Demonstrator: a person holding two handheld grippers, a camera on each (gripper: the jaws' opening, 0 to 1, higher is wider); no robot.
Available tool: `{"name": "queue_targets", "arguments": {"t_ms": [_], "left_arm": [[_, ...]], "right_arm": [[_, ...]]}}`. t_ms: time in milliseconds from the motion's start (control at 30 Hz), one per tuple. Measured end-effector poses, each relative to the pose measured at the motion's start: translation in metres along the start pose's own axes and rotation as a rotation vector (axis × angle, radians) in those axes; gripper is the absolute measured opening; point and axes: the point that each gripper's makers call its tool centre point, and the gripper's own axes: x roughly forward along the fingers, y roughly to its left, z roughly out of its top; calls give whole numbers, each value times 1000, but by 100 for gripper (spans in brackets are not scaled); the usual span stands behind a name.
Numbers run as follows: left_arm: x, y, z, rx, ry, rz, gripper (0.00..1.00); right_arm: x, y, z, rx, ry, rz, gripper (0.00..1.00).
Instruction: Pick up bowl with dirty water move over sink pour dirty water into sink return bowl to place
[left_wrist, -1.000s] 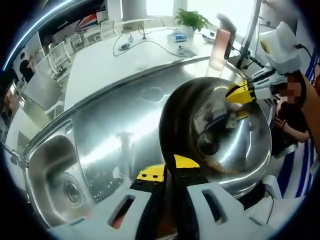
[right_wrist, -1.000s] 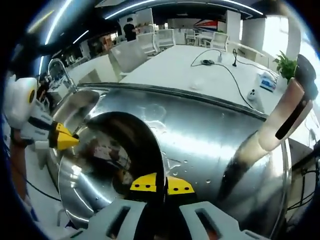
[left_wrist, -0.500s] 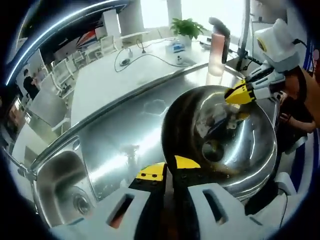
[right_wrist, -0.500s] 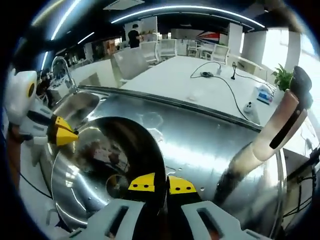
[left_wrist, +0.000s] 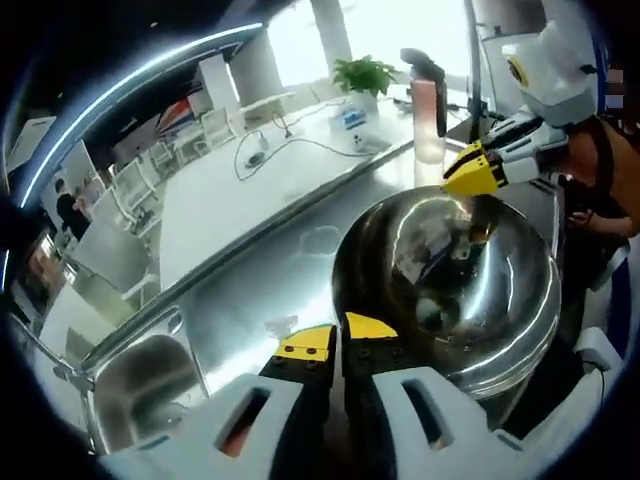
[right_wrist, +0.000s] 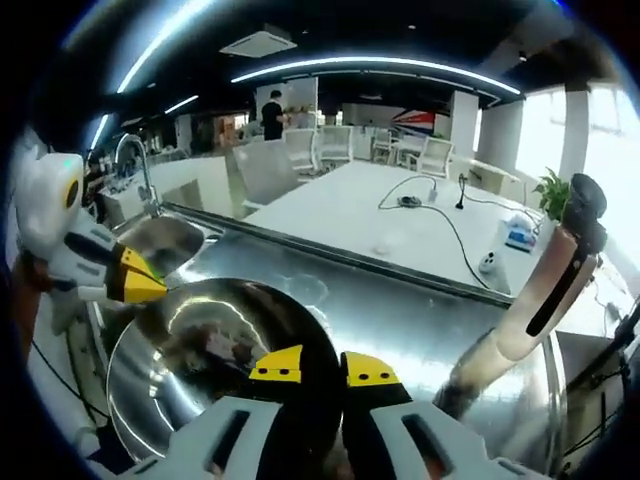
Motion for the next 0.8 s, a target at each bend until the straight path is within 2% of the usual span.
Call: {"name": "queue_targets", "arguments": {"t_ms": [167, 333, 433, 500, 600, 733, 800], "left_arm": [[-5, 6, 9, -27, -71, 8, 0], [-21, 15, 32, -99, -248, 20, 1], [-31, 27, 38, -125, -329, 66, 2], [-35, 31, 35, -145, -337, 75, 1], [-40, 36, 32, -161, -364, 92, 1], [-51, 49, 28, -147, -407, 167, 2], [-60, 57, 28, -158, -450, 204, 2]], "right_arm": [[-1, -1, 5, -11, -31, -10, 8], [-12, -1, 19, 37, -128, -2, 10], [-20, -9, 28, 68, -195, -15, 11], [-26, -16, 36, 103, -245, -11, 12], [-37, -26, 41, 113, -281, -17, 12], [-50, -31, 45, 58, -307, -33, 14], [-57, -33, 48, 44, -331, -41, 16]]}}
